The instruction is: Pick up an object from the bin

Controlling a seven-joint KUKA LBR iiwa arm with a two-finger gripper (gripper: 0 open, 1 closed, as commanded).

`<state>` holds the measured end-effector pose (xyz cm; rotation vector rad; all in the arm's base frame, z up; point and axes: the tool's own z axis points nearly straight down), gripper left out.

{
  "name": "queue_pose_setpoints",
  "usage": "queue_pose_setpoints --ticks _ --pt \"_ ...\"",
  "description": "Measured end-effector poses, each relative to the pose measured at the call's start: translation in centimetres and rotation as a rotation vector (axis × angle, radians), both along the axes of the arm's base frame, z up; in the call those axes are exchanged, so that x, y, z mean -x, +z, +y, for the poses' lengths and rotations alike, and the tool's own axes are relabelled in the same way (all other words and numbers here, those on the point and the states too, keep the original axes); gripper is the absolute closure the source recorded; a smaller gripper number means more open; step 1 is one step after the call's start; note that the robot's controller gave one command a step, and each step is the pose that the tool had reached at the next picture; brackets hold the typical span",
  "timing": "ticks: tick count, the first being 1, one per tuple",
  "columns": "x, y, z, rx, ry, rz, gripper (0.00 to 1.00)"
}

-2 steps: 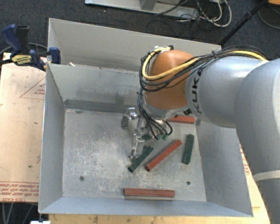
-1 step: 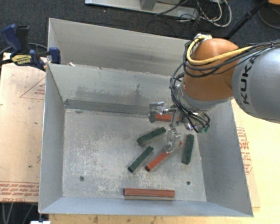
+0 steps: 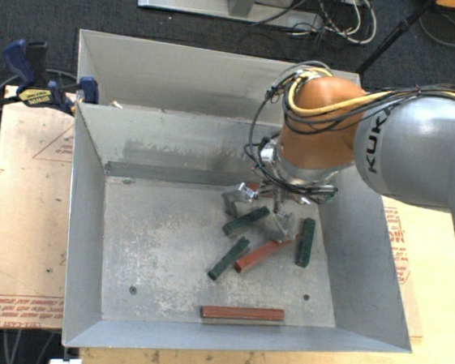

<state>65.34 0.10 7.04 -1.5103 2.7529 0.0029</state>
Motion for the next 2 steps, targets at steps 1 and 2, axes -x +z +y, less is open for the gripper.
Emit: queue_pose_setpoints --ticks 1,2 --pt "-0.1 0.1 -0.1 0.0 -0.001 -0.004 1.0" --pt "4.6 14.1 1.2 0.002 0.358 -0.008 1.0"
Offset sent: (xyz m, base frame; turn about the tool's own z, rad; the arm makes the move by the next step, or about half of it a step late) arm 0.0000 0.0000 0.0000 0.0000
